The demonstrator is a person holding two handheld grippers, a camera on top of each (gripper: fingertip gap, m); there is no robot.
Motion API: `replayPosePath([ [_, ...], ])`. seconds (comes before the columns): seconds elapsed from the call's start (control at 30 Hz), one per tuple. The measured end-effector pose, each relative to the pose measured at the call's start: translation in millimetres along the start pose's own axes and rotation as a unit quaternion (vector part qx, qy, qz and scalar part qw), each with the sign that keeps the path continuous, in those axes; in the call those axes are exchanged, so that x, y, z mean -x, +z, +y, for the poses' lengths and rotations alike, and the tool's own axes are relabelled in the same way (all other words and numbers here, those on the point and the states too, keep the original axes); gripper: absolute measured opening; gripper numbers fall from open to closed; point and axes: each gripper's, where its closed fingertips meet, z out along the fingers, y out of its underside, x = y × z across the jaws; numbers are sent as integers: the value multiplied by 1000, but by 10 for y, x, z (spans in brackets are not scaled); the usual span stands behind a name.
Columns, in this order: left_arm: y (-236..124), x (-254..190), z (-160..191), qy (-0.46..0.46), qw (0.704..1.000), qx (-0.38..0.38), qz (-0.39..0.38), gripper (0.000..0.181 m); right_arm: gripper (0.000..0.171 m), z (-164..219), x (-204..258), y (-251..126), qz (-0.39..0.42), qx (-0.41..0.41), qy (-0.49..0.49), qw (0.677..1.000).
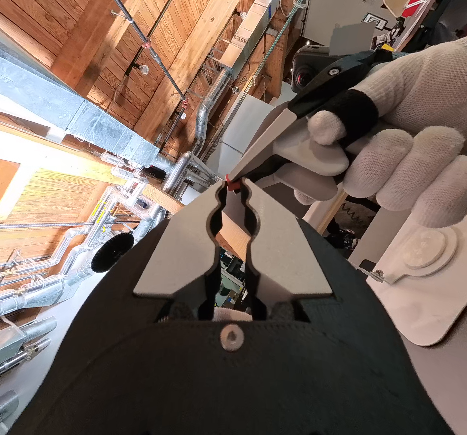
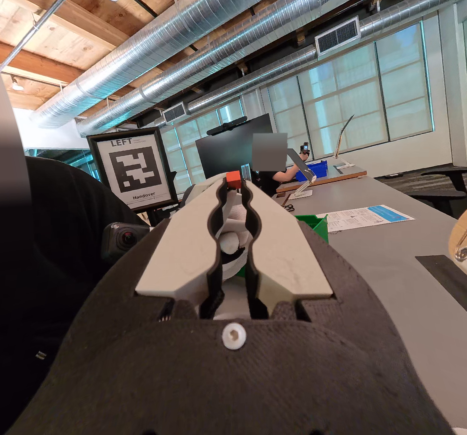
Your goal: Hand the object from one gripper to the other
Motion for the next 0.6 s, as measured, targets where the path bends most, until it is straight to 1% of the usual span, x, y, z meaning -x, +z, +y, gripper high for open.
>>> replayPosePath([
  [0.03,0,-2,1,0,1000,0,1,8,9,2,-5,-2,1,1,1,1000],
  [0.17,0,-19,-4,-2,1000,-2,7,8,14,8,-29,-23,12,9,-6,1000],
  [0.47,-21,-141,-109,-18,997,-24,66,8,13,22,61,-106,7,45,-43,998],
  [0.6,-26,-184,-118,-30,995,-26,87,8,16,10,90,-160,5,55,-51,997],
])
